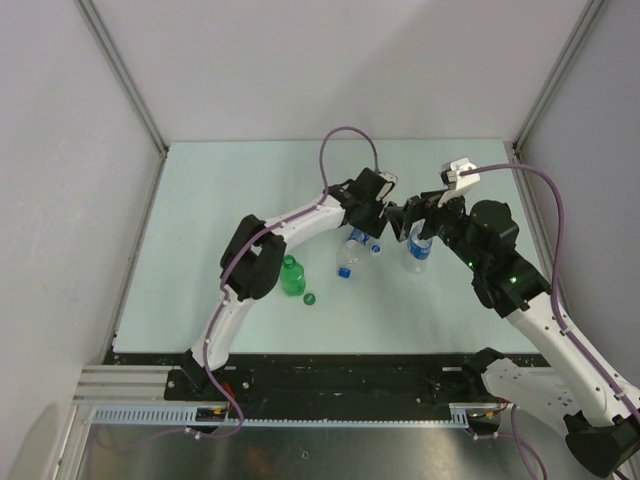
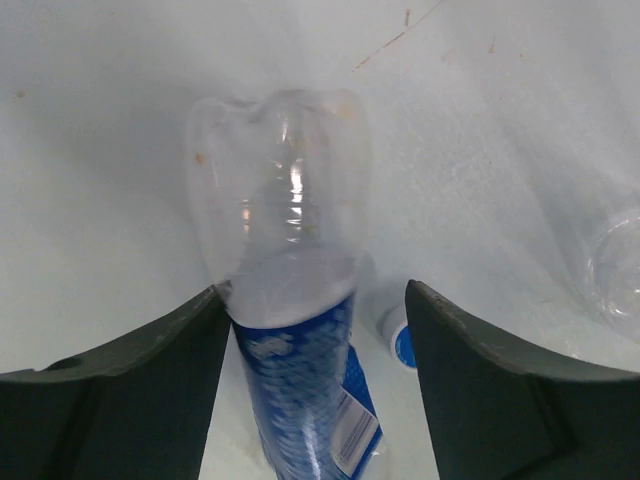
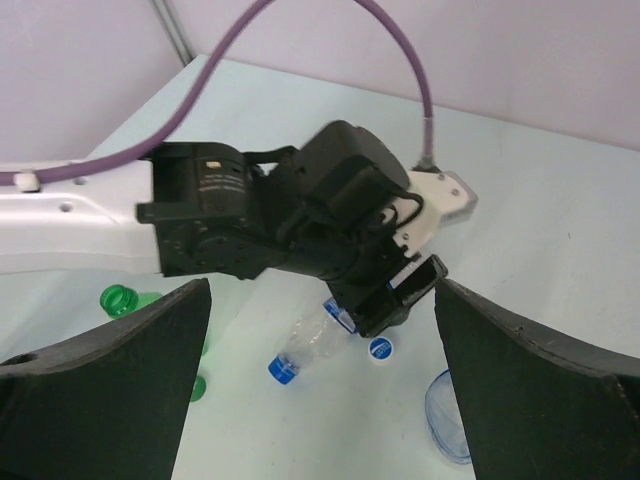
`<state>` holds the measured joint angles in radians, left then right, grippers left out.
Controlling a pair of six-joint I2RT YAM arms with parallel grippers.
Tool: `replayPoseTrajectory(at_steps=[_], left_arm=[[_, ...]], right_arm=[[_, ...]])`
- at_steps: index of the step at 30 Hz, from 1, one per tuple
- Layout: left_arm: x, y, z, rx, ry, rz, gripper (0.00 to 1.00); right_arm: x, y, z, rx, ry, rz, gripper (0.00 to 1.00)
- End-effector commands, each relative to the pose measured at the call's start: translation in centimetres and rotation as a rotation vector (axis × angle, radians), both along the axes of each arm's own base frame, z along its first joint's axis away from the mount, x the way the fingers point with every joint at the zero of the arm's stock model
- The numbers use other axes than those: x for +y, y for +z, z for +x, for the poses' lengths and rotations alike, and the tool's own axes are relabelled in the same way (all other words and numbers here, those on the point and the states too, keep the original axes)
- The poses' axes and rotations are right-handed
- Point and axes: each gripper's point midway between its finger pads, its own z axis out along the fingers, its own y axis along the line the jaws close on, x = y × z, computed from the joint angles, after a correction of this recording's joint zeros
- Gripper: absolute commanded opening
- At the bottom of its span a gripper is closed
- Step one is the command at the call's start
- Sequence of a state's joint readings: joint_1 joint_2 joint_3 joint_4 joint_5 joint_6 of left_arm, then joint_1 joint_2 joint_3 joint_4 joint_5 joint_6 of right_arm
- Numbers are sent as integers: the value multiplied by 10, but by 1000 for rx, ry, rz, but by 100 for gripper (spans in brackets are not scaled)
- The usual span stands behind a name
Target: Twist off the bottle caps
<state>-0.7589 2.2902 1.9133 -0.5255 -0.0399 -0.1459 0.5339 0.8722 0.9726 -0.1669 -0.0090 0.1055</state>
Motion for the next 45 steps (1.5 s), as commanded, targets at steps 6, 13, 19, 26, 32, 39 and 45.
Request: replayPoseTrajectory(at_steps=[6,13,19,26,32,39,45], left_arm=[[-2,-15,4,-4,-3,75,48],[-6,35,4,-56,-47,4,25],[-1,142,7,-181,-73,-156,11],[41,276,-11,-378,-70,-310,10],[90,348,-47,-519,-33,-388,2],[142,399,-107,-686,16,-608,0],[175,440,-179,-846,-51,-907,4]], right_arm=[[1,11,-5,-44,36,5,97],[5,13,-6,-47,56,21,97],[10,23,-10,-70,86,55,96],[19,37,-20,-78,146,135,96],[42,44,-26,-45,259,222,95],[85,38,-33,72,468,333,98],[126,41,-50,144,681,427,99]])
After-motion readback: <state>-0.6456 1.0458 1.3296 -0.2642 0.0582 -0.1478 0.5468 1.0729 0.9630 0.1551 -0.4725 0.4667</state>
